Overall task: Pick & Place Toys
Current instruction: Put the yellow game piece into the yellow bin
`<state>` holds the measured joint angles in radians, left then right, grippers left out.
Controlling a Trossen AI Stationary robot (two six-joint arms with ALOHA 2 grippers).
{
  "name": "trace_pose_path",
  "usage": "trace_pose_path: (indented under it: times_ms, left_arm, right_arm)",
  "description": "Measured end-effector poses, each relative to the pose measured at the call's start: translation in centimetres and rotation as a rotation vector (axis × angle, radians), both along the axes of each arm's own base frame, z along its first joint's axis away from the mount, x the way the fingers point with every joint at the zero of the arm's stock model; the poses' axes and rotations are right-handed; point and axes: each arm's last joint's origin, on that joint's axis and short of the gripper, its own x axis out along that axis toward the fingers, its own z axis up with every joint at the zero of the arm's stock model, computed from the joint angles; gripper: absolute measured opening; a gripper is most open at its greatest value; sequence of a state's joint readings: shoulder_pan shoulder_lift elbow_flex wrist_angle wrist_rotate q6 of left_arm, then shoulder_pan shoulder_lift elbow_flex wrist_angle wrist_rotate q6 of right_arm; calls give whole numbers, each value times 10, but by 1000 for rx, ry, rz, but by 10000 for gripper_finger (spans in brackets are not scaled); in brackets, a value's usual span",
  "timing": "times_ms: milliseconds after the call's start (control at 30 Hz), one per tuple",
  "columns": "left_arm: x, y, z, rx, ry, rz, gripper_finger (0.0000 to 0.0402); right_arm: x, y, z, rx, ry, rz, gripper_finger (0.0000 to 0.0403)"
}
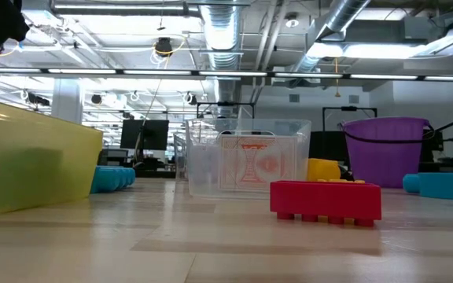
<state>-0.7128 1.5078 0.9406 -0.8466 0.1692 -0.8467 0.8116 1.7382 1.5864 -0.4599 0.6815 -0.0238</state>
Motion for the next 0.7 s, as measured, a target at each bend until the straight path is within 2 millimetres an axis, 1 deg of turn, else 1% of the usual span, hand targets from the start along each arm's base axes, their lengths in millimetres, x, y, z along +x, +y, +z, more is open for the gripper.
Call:
trace_pose_path:
  times_ms: [267, 433, 700]
  left_arm:
    - [-1, 0, -1, -20, 19, -17, 320]
    - [-5, 2, -6, -21, 54, -26, 320]
    - [-5, 3, -7, -18, 60, -26, 331]
  right_arm:
    - [0, 0, 0, -3, 2, 1, 352]
    - [0, 0, -1, -1, 6, -2, 352]
    - [0, 0, -1, 4, 10, -7, 352]
